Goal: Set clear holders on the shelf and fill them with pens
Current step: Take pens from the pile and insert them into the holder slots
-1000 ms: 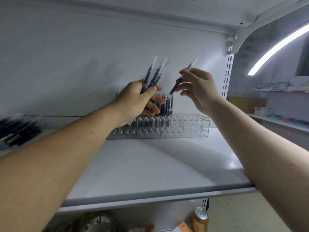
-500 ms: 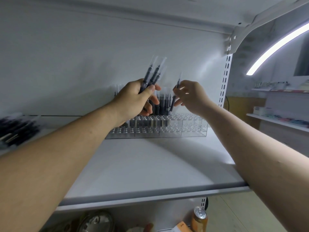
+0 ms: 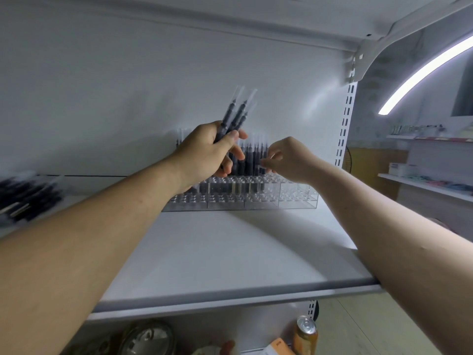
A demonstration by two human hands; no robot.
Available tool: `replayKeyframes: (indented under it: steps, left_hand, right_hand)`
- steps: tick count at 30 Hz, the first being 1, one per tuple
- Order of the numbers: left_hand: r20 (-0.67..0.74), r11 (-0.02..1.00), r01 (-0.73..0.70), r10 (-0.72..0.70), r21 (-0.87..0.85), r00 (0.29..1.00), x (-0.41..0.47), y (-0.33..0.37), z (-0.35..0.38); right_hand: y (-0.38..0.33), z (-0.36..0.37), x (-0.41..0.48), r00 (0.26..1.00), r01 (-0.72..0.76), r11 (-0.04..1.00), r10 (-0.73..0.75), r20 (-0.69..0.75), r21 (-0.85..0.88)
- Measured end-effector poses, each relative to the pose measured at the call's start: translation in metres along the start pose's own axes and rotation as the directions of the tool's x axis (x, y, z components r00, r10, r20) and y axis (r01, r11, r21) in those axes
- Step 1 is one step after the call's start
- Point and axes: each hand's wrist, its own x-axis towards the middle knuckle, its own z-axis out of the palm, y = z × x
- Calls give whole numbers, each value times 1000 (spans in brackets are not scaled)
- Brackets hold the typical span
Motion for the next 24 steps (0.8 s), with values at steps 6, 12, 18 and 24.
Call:
replayKeyframes:
  steps: [6,12,18,24]
  left_hand:
    - [4,1000,-6,6,10,1000,0,0,0]
    - [16,1000,6,-5,-31,1000,0,-1,-1]
    - [41,996,38,-35,-79,999,1,-2,-2]
    - [52,997,28,-25,-65,998,1,-1,-1]
  right_hand:
    - [3,-5,0,1000,8,1000,-8,8,14]
    - [-2,-17,1,986,-8,998,19,-169,64]
    - [-19,-19,-3,952,197,906,-85,-296,374]
    - [-31,-18,-9,992,128,702,-104,-77,701]
